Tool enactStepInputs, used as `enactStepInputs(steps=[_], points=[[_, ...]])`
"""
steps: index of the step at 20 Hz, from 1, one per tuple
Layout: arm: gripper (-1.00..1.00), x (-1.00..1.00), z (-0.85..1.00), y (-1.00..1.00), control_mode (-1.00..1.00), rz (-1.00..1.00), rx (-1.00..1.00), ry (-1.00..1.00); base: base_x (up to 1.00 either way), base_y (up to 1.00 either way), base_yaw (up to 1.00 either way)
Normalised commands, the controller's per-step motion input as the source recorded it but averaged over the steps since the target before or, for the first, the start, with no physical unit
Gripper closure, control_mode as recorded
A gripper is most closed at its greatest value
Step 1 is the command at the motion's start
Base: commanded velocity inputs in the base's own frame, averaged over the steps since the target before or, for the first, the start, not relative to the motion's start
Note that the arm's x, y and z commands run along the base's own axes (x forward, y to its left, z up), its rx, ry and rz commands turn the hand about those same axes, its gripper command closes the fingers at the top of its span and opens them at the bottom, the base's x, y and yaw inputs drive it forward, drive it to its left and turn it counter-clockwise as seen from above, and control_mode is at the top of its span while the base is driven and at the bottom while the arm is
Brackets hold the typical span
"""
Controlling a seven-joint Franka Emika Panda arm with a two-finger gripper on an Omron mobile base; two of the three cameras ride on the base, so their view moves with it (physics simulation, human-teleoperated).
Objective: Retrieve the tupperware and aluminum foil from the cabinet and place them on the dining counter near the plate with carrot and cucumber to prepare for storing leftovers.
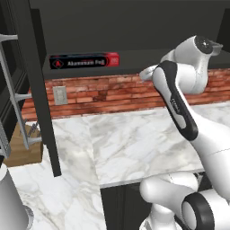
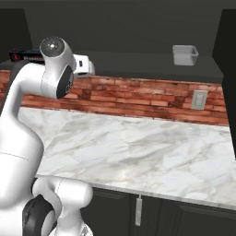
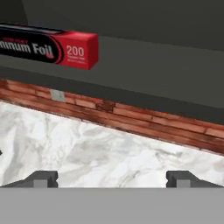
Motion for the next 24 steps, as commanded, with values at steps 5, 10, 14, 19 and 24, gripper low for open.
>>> enactStepInputs(steps=[5,10,14,19,24], points=[[-1.00,0.34,0.34,0.31,-1.00,0.07,0.00,-0.05,0.00,0.00,0.00],[-1.00,0.57,0.03,0.20,-1.00,0.04,0.01,0.00,0.00,0.00,0.00],[-1.00,0.67,0.00,0.19,-1.00,0.04,0.03,0.00,0.00,0.00,0.00],[-1.00,0.67,0.00,0.25,-1.00,0.06,0.02,0.00,0.00,0.00,0.00],[-1.00,0.64,0.00,0.31,-1.00,0.07,0.00,0.02,0.00,0.00,0.00]])
